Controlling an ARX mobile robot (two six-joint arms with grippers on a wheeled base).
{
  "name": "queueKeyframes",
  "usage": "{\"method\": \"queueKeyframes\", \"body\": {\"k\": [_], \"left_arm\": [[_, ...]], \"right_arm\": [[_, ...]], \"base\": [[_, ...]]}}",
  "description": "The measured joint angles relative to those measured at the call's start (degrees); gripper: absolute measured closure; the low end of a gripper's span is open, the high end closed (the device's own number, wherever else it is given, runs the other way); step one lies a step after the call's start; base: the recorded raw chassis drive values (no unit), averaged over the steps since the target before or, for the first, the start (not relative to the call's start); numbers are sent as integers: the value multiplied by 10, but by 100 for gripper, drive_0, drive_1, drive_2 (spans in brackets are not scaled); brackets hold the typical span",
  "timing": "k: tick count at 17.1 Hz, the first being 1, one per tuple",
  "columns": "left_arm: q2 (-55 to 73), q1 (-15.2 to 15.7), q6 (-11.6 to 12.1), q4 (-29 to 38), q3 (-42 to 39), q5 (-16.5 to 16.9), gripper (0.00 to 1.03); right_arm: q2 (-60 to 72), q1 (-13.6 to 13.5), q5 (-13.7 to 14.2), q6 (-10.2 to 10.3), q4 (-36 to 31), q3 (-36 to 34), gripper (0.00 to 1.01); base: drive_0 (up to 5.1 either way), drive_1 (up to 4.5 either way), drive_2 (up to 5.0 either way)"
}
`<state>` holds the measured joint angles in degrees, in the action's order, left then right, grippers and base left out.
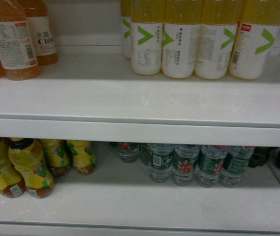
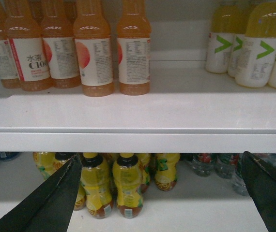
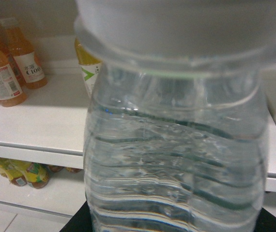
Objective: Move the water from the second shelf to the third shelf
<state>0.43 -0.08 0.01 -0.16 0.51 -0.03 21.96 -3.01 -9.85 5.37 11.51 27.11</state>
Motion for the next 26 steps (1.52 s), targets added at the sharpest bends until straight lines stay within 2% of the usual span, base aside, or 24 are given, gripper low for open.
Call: {"method": "queueKeyframes", "body": {"k": [26], "left_arm": [[0,0,0,0,0,0,5]], "right_arm": [[0,0,0,1,0,0,60]], "base": [[-424,207,207]]}}
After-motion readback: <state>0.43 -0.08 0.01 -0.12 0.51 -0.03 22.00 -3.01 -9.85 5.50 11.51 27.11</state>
